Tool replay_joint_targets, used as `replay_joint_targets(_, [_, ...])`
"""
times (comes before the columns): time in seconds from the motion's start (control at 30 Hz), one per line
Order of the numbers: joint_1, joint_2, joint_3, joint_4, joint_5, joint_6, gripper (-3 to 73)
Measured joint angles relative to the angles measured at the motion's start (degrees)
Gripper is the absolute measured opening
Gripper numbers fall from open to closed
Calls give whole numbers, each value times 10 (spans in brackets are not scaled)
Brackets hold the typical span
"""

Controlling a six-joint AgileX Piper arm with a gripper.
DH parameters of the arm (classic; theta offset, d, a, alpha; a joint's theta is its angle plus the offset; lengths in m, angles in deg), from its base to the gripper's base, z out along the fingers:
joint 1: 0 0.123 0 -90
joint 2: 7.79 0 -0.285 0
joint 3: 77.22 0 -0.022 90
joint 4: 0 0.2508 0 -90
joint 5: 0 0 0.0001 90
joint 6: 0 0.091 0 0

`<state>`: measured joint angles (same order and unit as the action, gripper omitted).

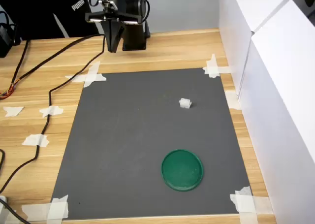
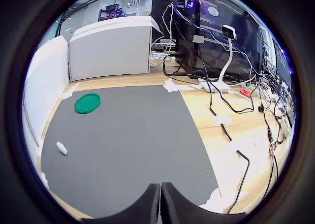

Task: Grasp a white terminal and put it on the green lid.

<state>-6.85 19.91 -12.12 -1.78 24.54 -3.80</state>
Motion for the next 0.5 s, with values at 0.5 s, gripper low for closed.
replay_joint_targets(0.5, [0, 2, -17, 2, 25, -81, -16])
